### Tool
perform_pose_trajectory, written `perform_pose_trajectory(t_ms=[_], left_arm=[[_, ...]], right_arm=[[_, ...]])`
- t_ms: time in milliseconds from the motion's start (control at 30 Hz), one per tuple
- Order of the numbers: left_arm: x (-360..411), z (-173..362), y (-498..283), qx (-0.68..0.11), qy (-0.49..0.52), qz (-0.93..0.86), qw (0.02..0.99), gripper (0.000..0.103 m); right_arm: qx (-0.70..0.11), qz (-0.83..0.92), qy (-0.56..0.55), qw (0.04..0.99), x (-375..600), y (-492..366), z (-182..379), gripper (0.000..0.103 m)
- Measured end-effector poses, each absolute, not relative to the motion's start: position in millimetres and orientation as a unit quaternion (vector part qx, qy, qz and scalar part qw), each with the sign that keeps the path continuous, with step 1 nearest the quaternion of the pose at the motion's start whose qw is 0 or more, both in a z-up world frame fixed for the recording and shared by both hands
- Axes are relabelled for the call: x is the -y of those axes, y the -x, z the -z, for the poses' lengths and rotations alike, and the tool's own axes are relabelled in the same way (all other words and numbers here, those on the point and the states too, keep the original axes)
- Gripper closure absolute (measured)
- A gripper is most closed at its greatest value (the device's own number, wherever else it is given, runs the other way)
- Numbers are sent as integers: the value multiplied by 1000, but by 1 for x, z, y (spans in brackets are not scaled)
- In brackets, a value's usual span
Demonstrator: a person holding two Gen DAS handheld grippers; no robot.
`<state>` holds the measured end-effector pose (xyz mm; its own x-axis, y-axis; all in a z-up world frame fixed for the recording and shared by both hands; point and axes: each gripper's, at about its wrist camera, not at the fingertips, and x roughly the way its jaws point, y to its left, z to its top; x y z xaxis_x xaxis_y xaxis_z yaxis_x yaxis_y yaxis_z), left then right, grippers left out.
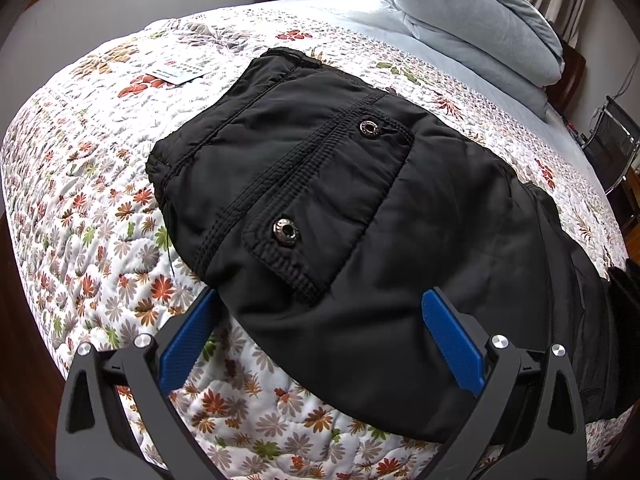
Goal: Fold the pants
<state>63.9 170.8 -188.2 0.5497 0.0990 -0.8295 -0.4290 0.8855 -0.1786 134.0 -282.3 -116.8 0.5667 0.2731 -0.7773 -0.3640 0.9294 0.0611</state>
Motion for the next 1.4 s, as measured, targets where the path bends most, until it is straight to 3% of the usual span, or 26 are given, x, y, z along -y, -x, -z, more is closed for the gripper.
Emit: perform_pose_trajectory(t_ms=[567, 667, 833, 900, 1167, 1400], left_arm=[[-173, 189, -67, -451, 185, -152, 860, 2], [-173, 190, -68, -451, 186, -152, 860, 2], [-174, 190, -67, -451, 186, -152, 860, 2], [-173, 190, -68, -451, 186, -152, 860, 2], [-174, 191, -68, -451, 187, -152, 860, 2], [-173, 192, -68, -450, 188, -153, 860, 2]], right_arm=[[-441, -186, 132, 868, 248, -121, 145, 88], [-448, -196, 140, 861, 243, -122, 154, 80], [-462, -226, 115, 850, 241, -119, 160, 48], [-463, -237, 99, 848, 241, -116, 156, 42], [-438, -303, -56, 844, 274, -110, 119, 40], [-439, -277, 32, 854, 254, -110, 122, 40]])
